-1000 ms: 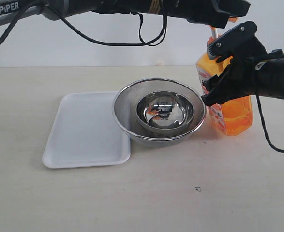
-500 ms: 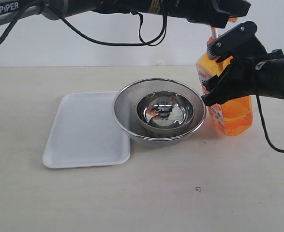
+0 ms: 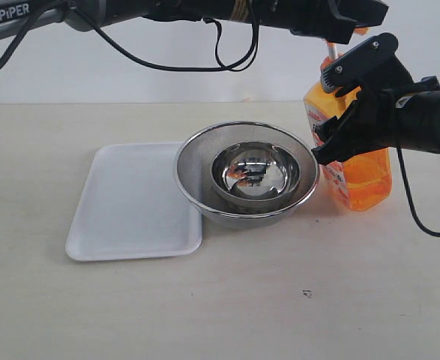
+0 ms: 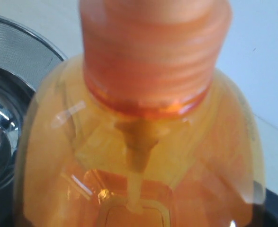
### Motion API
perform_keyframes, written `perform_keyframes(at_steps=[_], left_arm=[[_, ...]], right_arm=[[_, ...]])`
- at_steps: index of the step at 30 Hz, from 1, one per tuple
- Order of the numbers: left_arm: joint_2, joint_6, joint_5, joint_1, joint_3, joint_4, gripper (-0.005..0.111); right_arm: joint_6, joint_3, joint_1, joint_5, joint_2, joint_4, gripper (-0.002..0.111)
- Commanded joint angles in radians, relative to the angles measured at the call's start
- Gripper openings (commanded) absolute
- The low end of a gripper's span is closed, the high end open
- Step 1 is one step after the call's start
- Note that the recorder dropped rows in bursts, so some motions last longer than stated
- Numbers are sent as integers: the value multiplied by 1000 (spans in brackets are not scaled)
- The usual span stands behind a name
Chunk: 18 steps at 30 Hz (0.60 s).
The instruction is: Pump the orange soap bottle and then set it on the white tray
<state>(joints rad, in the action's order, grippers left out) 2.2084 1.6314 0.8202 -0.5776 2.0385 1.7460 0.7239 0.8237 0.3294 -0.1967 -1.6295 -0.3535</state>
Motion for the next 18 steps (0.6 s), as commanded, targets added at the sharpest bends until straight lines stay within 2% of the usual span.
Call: perform_keyframes(at_steps=[1, 14, 18], left_arm=[[-13, -2, -2, -2, -3, -2, 5], [-13, -2, -11, -2, -3, -2, 5], [-13, 71, -47, -2, -3, -2, 5]], right_arm=[[9, 4, -5, 5, 10, 6, 0], [9, 4, -5, 5, 10, 6, 0], [9, 4, -5, 5, 10, 6, 0]])
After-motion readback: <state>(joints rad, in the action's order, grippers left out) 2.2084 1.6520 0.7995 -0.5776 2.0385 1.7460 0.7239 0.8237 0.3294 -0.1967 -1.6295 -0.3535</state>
